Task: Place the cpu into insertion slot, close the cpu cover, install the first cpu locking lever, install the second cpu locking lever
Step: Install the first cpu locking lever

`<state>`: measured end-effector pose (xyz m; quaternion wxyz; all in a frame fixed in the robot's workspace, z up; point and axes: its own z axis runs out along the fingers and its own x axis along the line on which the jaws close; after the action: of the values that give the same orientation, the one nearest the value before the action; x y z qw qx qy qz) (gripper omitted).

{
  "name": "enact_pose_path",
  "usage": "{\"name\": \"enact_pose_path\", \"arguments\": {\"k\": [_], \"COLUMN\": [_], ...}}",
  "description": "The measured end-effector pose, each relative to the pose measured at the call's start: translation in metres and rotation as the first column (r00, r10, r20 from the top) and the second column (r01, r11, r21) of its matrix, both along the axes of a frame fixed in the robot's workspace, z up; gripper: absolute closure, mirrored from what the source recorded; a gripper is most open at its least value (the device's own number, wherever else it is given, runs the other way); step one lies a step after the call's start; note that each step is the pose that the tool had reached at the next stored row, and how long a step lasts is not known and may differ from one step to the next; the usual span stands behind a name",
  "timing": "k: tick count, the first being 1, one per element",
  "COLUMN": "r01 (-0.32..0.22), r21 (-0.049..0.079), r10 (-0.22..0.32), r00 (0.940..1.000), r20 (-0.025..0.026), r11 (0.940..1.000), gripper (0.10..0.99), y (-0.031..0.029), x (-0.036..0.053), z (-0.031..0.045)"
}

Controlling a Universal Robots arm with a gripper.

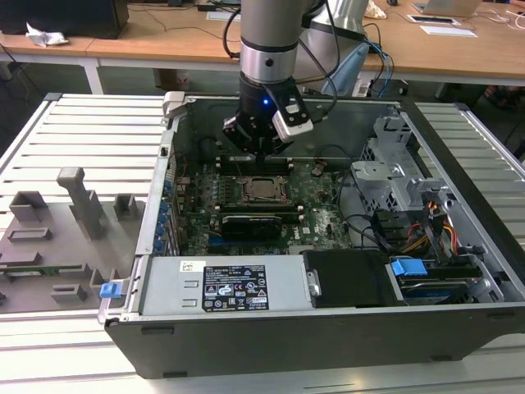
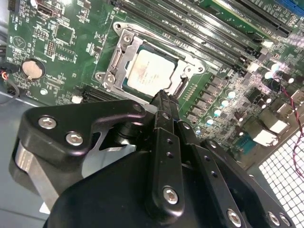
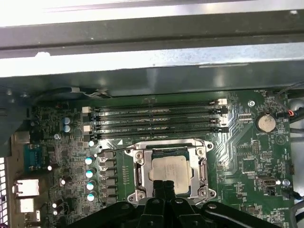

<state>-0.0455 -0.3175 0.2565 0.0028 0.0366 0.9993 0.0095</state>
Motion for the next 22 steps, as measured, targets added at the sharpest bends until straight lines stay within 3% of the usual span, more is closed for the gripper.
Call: {"name": "enact_pose_path", "arguments": {"k": [22], "r01": [0.000], "r21": [0.000], "r10": [0.000], "r00": [1.0000], "r20": [0.0001], "r11": [1.0000], "gripper": [0.980], "y": [0.0000], "x": [-0.0131], "z": [-0.0001]}}
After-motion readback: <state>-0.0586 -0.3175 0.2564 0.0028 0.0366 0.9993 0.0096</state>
